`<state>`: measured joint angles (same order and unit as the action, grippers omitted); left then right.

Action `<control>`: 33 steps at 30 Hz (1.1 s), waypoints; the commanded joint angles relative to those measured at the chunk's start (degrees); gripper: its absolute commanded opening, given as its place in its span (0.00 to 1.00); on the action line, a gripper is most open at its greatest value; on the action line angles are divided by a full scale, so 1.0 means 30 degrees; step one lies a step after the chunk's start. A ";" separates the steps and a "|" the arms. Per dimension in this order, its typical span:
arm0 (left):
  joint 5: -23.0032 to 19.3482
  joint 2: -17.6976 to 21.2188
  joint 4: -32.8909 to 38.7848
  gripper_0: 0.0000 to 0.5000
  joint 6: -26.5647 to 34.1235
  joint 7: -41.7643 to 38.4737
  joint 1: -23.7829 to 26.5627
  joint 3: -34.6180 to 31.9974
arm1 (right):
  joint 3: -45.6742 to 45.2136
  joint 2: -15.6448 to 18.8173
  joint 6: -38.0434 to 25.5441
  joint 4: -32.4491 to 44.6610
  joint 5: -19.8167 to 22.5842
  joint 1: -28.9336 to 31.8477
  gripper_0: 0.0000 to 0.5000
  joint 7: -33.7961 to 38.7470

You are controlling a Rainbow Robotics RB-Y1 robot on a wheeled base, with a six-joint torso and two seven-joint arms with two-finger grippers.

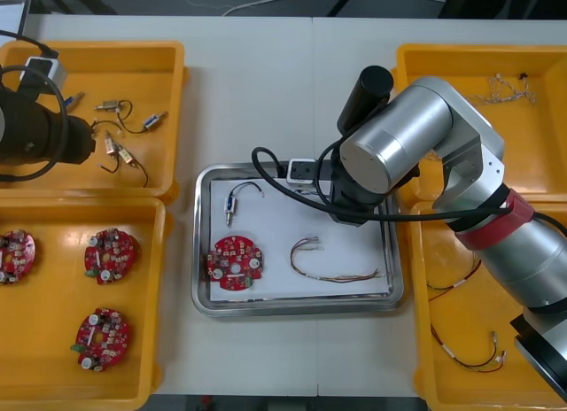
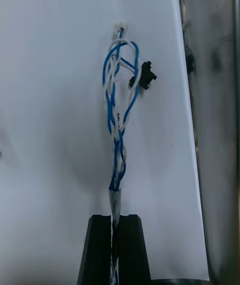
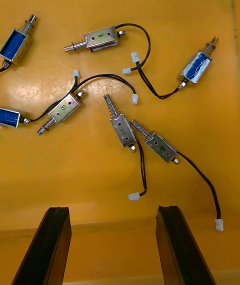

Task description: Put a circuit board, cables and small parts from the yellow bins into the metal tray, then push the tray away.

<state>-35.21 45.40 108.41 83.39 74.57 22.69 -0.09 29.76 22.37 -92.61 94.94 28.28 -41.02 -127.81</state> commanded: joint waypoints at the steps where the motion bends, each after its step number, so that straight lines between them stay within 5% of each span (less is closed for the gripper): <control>1: -0.0215 0.0305 -0.0540 1.00 -0.0258 0.0047 0.0669 -0.0528 | 0.0305 -0.0279 0.0138 0.0256 -0.0227 0.0227 0.49 -0.0464; 4: -0.0362 0.0188 -0.1039 1.00 -0.0288 0.0047 0.0962 -0.0528 | 0.0305 -0.0279 0.0138 0.0256 -0.0227 0.0227 0.88 -0.0464; 6: -0.0362 0.0129 -0.1214 1.00 -0.0288 0.0047 0.1079 -0.0557 | 0.0305 -0.0249 0.0138 0.0256 -0.0168 0.0227 0.99 -0.0435; 24: 0.0751 -0.1013 -0.2269 1.00 -0.0288 -0.1711 0.2105 0.0088 | -0.1804 -0.0279 -0.3436 0.2834 0.0183 -0.0329 1.00 0.0385; 33: 0.2128 -0.1248 -0.2474 1.00 -0.0288 -0.3908 0.2749 0.1552 | -0.3181 -0.0249 -0.5796 0.4211 0.0388 -0.0945 1.00 0.4282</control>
<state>-29.62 42.39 101.00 83.19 71.21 28.07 3.27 22.94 22.33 -109.01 104.60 28.86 -41.28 -117.25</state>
